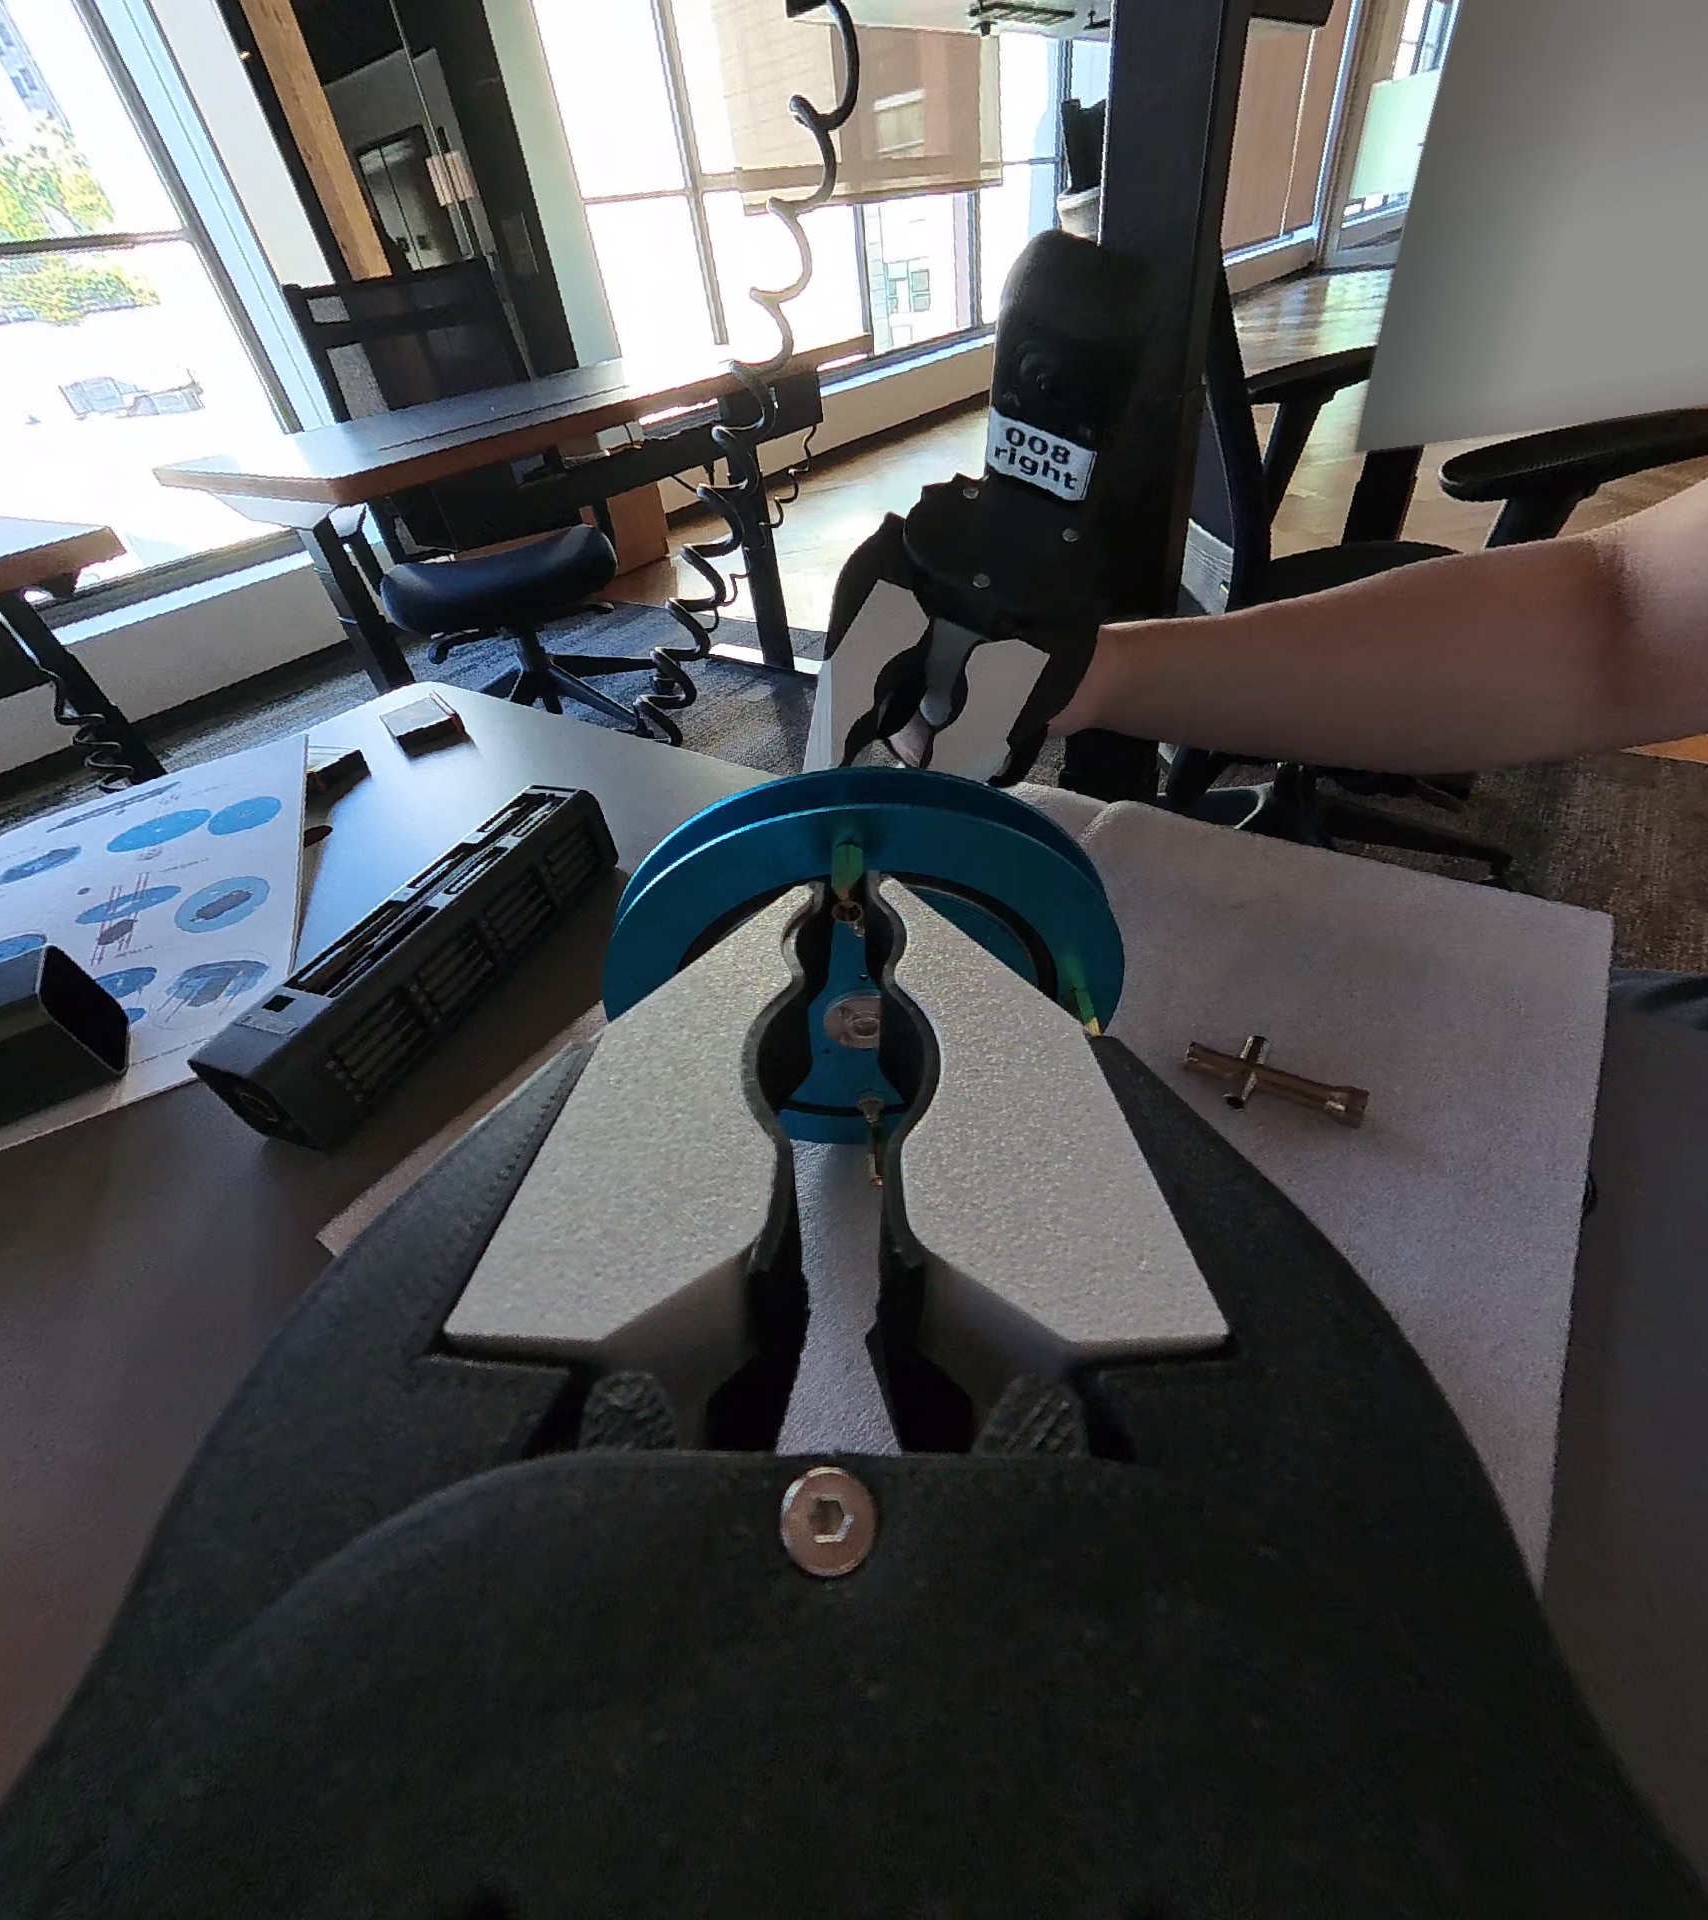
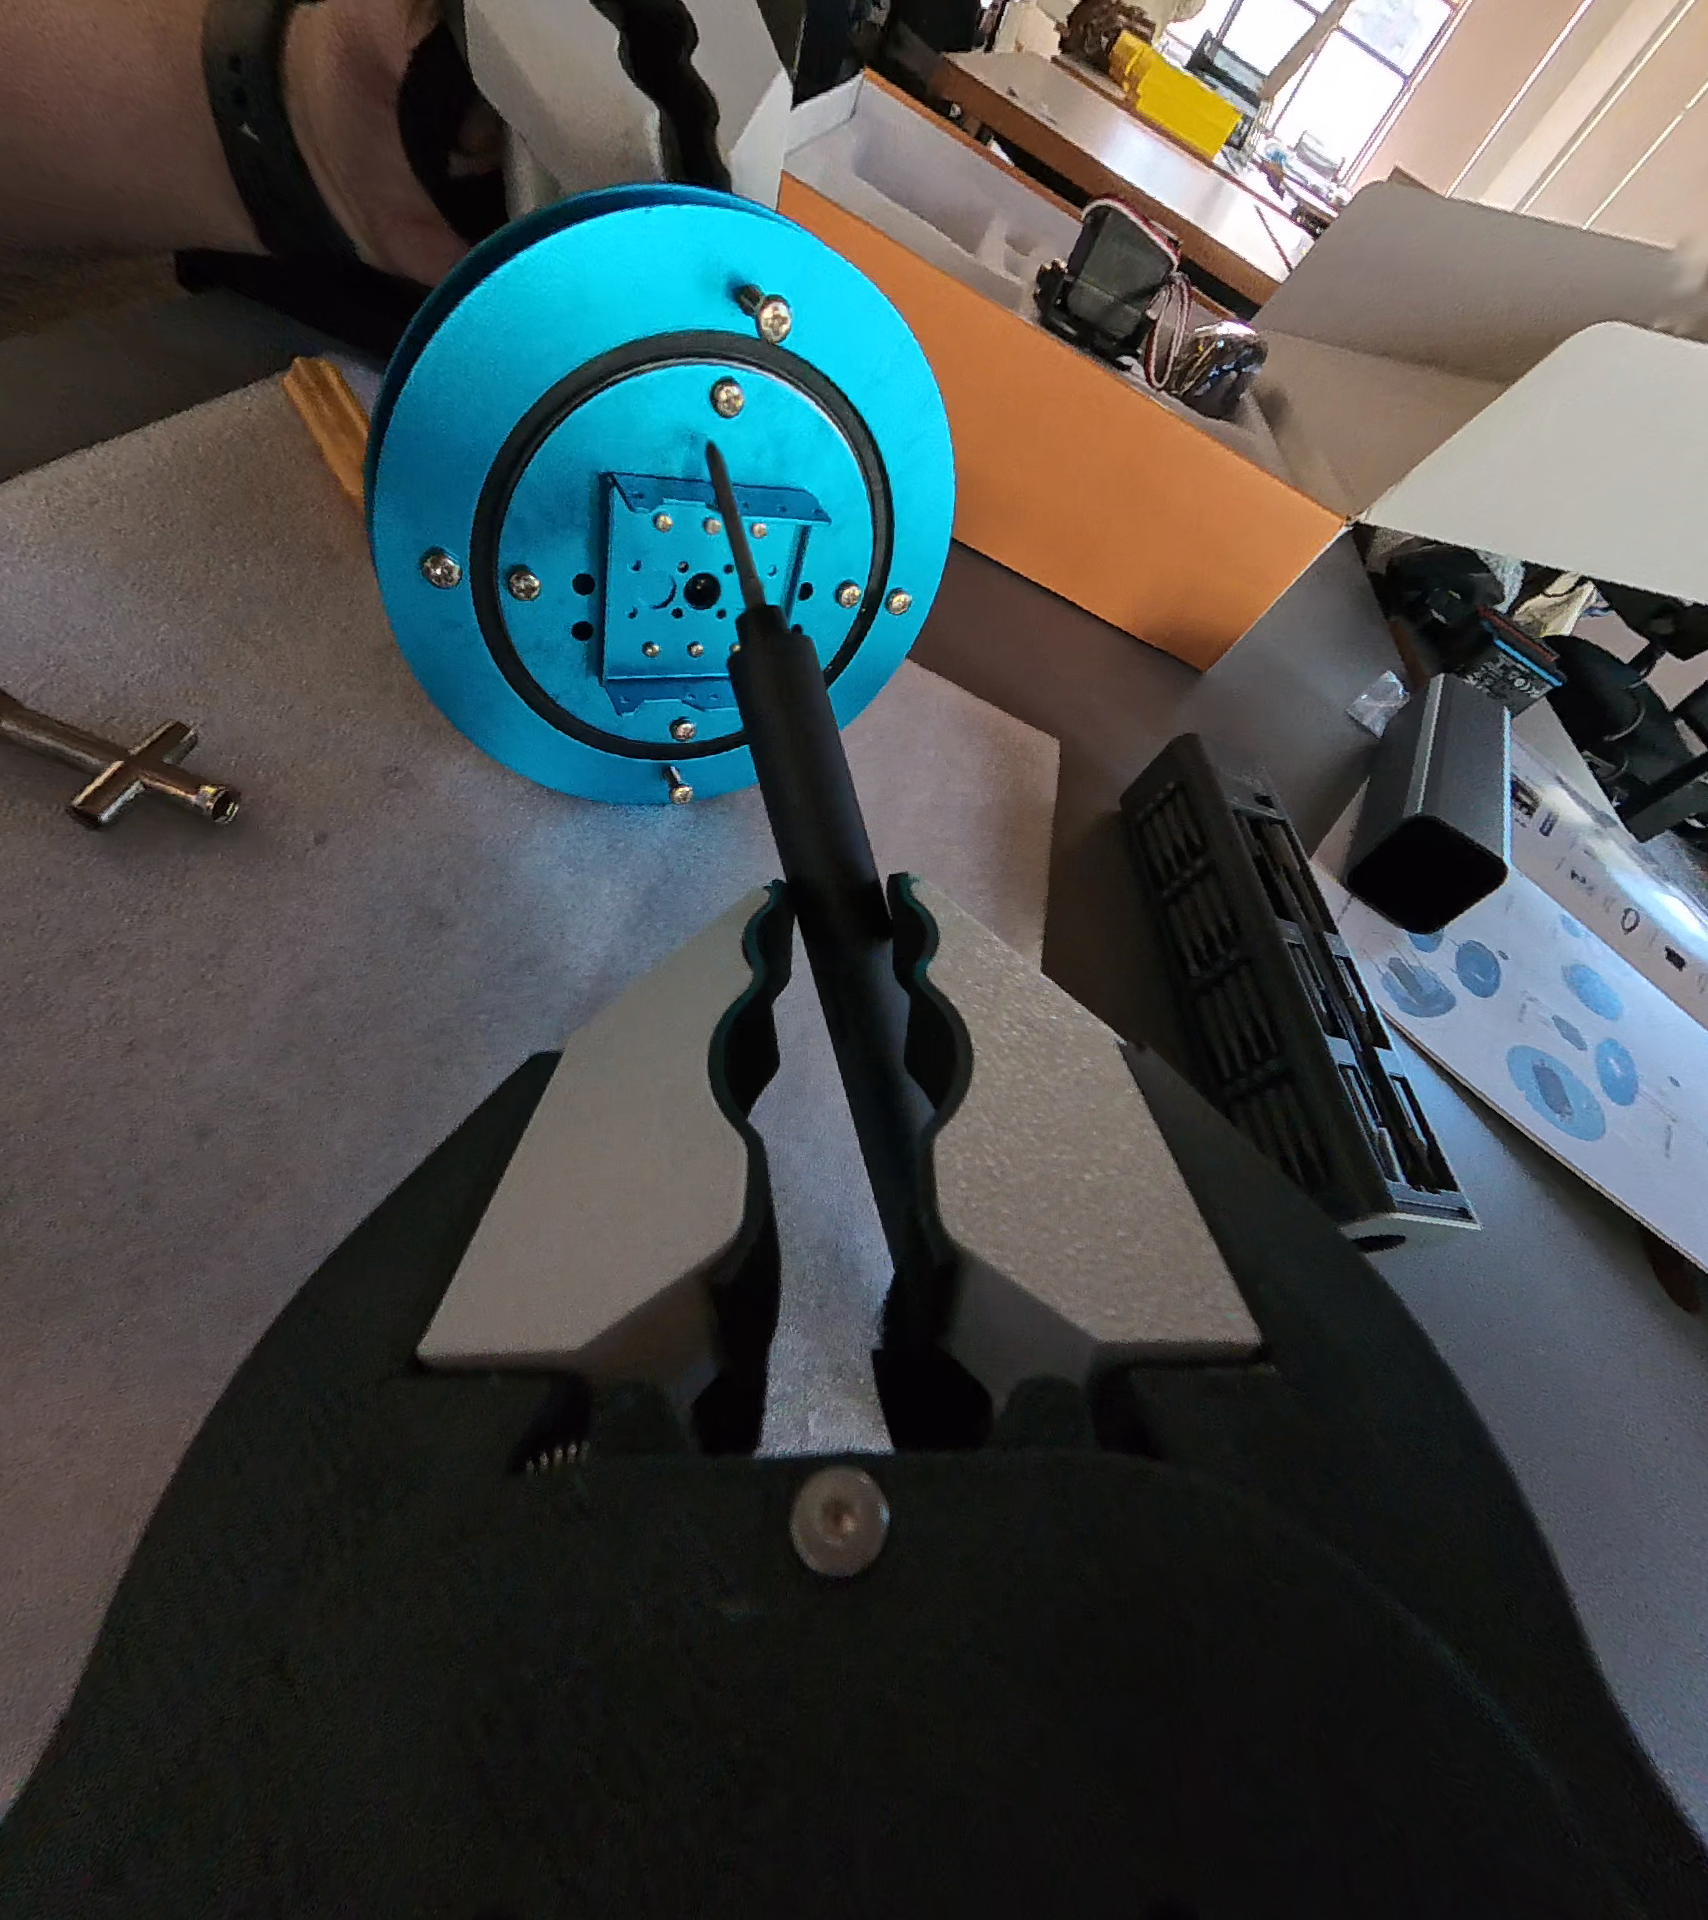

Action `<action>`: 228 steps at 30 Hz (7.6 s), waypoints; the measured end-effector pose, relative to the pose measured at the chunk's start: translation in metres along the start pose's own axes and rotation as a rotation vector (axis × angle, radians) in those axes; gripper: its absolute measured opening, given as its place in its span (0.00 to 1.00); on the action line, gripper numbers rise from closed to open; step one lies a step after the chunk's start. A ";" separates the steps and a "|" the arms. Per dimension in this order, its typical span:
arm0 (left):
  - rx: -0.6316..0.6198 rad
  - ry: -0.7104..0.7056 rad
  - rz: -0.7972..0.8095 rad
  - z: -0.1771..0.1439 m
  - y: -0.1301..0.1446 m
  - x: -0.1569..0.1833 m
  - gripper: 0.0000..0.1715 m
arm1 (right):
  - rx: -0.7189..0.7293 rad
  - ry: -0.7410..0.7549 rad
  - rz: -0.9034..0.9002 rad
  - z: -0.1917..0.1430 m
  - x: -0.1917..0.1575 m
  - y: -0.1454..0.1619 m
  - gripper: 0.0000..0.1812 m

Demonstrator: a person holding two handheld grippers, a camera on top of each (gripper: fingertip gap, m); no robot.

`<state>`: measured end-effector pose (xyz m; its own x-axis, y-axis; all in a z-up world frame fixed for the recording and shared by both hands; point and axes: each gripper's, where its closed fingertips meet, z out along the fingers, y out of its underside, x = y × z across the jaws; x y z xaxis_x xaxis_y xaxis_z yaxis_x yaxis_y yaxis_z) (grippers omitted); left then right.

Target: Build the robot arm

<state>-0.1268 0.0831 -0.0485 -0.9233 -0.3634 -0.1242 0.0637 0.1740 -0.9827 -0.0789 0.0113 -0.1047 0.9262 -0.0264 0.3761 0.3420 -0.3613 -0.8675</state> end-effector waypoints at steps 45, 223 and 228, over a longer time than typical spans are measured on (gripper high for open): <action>-0.009 -0.001 0.008 0.001 0.000 0.002 0.02 | -0.550 0.739 -0.618 -0.033 0.043 -0.020 0.09; -0.056 0.026 0.011 0.006 -0.001 0.001 0.02 | -0.540 -0.663 0.420 -0.021 -0.020 -0.010 0.09; -0.057 0.027 0.015 0.006 -0.001 0.002 0.02 | -0.491 -0.716 0.492 -0.023 -0.023 -0.009 0.11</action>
<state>-0.1263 0.0762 -0.0482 -0.9324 -0.3357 -0.1339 0.0564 0.2308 -0.9714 -0.1070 -0.0059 -0.0981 0.8798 0.2329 -0.4143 -0.0598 -0.8106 -0.5825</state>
